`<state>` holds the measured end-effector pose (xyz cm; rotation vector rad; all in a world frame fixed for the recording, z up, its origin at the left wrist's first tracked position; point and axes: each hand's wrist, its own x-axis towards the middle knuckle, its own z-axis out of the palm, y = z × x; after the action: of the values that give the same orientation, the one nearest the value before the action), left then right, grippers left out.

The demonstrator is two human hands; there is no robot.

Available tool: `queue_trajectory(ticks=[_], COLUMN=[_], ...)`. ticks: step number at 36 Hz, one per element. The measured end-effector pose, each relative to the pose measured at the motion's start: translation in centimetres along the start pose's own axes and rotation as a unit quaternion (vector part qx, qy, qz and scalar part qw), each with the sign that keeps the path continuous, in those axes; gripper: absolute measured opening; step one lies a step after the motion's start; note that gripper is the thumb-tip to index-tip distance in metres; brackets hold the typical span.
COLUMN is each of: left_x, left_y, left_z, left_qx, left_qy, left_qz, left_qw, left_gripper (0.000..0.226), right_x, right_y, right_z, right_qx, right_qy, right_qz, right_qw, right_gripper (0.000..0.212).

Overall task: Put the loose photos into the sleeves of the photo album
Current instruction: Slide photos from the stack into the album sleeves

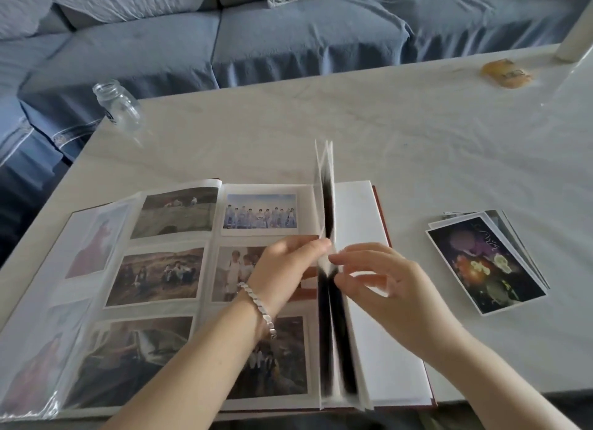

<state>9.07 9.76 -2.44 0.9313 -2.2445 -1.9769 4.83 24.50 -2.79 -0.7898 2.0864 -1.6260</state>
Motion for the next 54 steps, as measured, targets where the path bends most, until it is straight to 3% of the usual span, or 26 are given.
queue_trajectory(ticks=[4, 12, 17, 23, 27, 31, 37, 41, 46, 48, 51, 54], left_x=[-0.2, -0.6, -0.5, -0.1, -0.3, -0.4, 0.4, 0.7, 0.1, -0.5, -0.4, 0.3], left_y=[-0.1, -0.3, -0.6, -1.5, -1.8, -1.5, -2.2, -2.5, -3.9, -4.3, -4.9, -4.5], left_z=[-0.5, -0.7, -0.9, -1.5, -1.7, -1.5, -2.0, -2.8, -3.9, -3.5, -2.6, -1.6], left_qx=[0.032, 0.029, 0.007, -0.052, -0.103, -0.125, 0.113, 0.159, 0.284, 0.373, 0.446, 0.552], left_qy=[0.008, 0.015, 0.007, 0.014, -0.004, -0.035, 0.089, 0.079, 0.152, 0.161, 0.139, 0.041], left_qz=[0.052, 0.069, 0.054, 0.01, 0.005, -0.028, 0.073, 0.084, 0.054, 0.069, 0.174, 0.264], left_qw=[0.998, 0.997, 0.998, 0.999, 0.995, 0.991, 0.987, 0.981, 0.945, 0.911, 0.867, 0.79], left_gripper=[0.012, 0.008, 0.01, 0.007, 0.028, 0.022, 0.027, 0.009, 0.075, 0.078, 0.077, 0.075], right_x=[-0.4, -1.0, -0.9, -0.5, -0.4, -0.3, 0.1, 0.2, 0.4, 0.3, 0.0, -0.2], right_y=[0.1, 0.2, 0.1, 0.0, -0.1, -0.2, 1.0, 2.9, 4.9, 5.4, 5.5, 5.4], right_z=[0.1, 1.2, 1.8, 2.0, 2.2, 2.3, 0.9, -1.1, -2.8, -3.0, -3.3, -4.2], right_qx=[0.033, 0.018, 0.031, 0.034, 0.014, 0.01, 0.021, -0.066, -0.07, -0.122, -0.221, -0.33], right_qy=[-0.016, -0.058, -0.045, -0.038, -0.04, -0.041, 0.023, 0.083, 0.092, 0.101, 0.122, 0.144], right_qz=[0.034, 0.054, 0.09, 0.126, 0.145, 0.17, 0.192, 0.205, 0.252, 0.241, 0.177, 0.136], right_qw=[0.999, 0.997, 0.994, 0.991, 0.989, 0.985, 0.981, 0.973, 0.961, 0.958, 0.951, 0.923], right_gripper=[0.02, 0.043, 0.065, 0.054, 0.063, 0.07, 0.031, 0.029, 0.036, 0.041, 0.043, 0.04])
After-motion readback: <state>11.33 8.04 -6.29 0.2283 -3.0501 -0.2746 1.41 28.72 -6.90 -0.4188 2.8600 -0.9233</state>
